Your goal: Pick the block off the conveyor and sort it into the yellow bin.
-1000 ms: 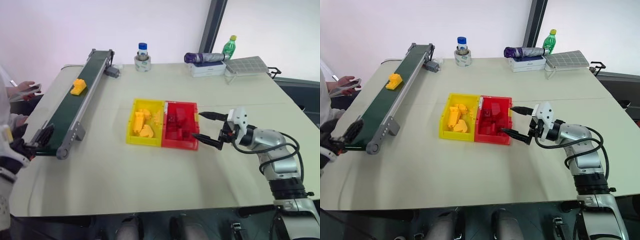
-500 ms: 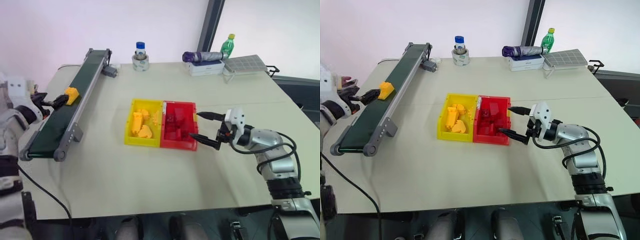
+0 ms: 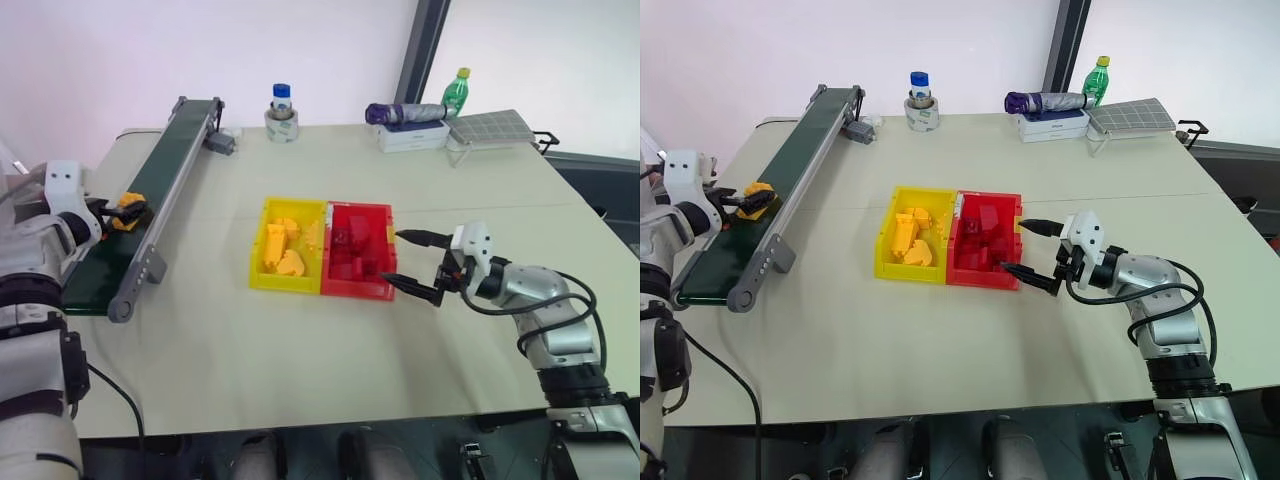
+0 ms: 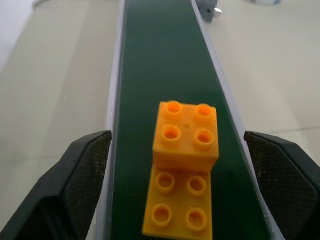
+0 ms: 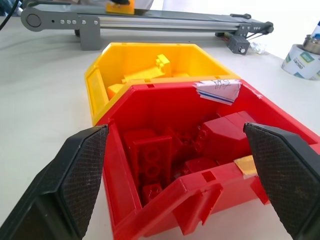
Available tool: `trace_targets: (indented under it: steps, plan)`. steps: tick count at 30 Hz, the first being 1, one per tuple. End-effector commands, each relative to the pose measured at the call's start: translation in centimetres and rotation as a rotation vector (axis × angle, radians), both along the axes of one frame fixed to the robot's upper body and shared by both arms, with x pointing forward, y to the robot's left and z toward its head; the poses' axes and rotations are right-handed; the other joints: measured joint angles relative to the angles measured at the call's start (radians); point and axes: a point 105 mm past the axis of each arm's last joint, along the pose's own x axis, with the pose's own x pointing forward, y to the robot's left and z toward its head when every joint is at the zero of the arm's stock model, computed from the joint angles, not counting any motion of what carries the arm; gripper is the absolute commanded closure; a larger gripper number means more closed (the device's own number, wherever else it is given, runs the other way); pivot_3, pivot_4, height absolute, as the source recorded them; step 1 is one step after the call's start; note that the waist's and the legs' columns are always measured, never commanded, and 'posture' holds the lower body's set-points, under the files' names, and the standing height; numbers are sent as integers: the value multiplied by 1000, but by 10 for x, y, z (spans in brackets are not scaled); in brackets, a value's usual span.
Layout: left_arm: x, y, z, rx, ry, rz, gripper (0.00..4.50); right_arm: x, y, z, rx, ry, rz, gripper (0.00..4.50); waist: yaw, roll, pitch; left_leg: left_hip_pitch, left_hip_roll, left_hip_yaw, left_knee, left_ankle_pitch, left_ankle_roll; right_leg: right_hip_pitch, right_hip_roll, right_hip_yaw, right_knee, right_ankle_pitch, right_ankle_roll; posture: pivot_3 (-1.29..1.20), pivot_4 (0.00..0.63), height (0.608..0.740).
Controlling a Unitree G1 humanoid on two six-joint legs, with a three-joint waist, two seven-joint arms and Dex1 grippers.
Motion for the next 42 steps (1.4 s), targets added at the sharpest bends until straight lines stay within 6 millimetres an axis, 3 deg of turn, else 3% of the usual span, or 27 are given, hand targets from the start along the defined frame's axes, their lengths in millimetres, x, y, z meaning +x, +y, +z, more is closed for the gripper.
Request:
trace_targets:
  steps: [1, 3, 4, 6, 11, 13, 14, 16, 18, 20, 23, 28, 35, 37, 38, 42]
  plan:
    - [-1, 4, 21, -5, -60, 7, 1884, -2, -1, 18, 4, -72, 2, 0, 0, 0, 0, 0, 0, 0, 0, 0, 0, 0, 0, 0, 0, 0, 0, 0, 150, 740]
    - [-2, 4, 22, -17, -62, 3, 2959, -2, -2, 18, 4, -71, 0, 0, 0, 0, 0, 0, 0, 0, 0, 0, 0, 0, 0, 0, 0, 0, 0, 0, 150, 740]
    - [-3, 4, 22, -27, -62, 1, 3251, -2, -1, 18, 4, -71, 0, 0, 0, 0, 0, 0, 0, 0, 0, 0, 0, 0, 0, 0, 0, 0, 0, 0, 150, 740]
    - [-5, 5, 29, -16, -90, 5, 3208, -1, 0, 18, 8, -72, 1, 0, -1, 0, 0, 0, 0, 0, 0, 0, 0, 0, 0, 0, 0, 0, 0, 0, 150, 740]
    - [-3, -9, 72, -29, -239, -15, 3208, -1, 1, 19, 10, -73, 4, 0, 1, 0, 0, 0, 0, -1, 1, 0, 0, 0, 0, 1, 0, 0, 0, 0, 150, 740]
    - [-2, -33, 96, -82, -339, -101, 3208, 1, 0, 22, 24, -75, 0, 0, 4, 0, 0, 0, 0, -1, 1, 0, 0, 0, -1, 1, 0, 0, 0, 0, 150, 740]
    - [-3, -41, 101, -99, -359, -129, 3208, 1, 0, 23, 29, -75, -2, 0, 5, 0, 0, 0, 0, -1, 1, 0, 0, 1, -1, 1, 1, 0, 1, 0, 150, 740]
    - [-3, -77, 107, -90, -381, -248, 3208, 2, 0, 26, 46, -74, -5, 0, 5, -1, 0, -1, -1, -1, 2, 0, 0, 1, -1, 1, 0, 1, 2, 0, 150, 740]
    - [-8, -137, 102, -76, -399, -441, 3208, 3, 0, 30, 57, -75, -5, 0, 5, -1, 0, -1, -1, -1, 3, 0, 0, 2, -1, 1, 0, 2, 3, 0, 150, 740]
    - [-14, -173, 93, -99, -390, -542, 3208, 4, 0, 33, 69, -72, -11, 0, 4, -1, 0, 0, -2, -1, 3, 0, 0, 3, -2, 1, 0, 2, 3, 0, 150, 740]
    - [-23, -217, 63, -115, -331, -647, 3208, 3, -1, 43, 116, -66, -11, 0, -3, -1, 0, 0, -1, -1, 4, 0, 1, 3, -2, 2, 0, 2, 4, 0, 150, 740]
    - [-23, -241, 29, -22, -298, -665, 3208, -4, 0, 46, 136, -31, 8, 0, -7, 0, 0, 3, 0, -1, 1, 2, -2, 2, 3, 4, 2, 2, 3, 0, 150, 740]
    - [-14, -242, 20, -23, -297, -622, 3208, -6, 1, 48, 147, -36, -7, 0, 2, -1, 0, 2, 0, -2, 2, 4, -2, 2, 4, 5, 1, 3, 2, 0, 150, 740]
    - [-15, -245, 23, -131, -290, -640, 2169, -7, 1, 48, 143, -40, -8, 0, 2, 0, 0, 2, 0, -1, 2, 4, -1, 2, 2, 5, 1, 3, 3, 0, 150, 740]
    - [-16, -245, 26, -142, -307, -640, 1879, -7, 1, 48, 143, -41, -8, 0, 2, -1, 0, 1, -1, -1, 2, 4, 0, 2, 1, 5, 1, 3, 3, 0, 150, 740]
    - [-18, -237, 35, -96, -366, -606, 38, -6, 1, 47, 141, -43, -11, 0, 0, -1, 0, 1, -1, -1, 2, 4, 1, 2, 1, 5, 1, 3, 3, 0, 150, 740]
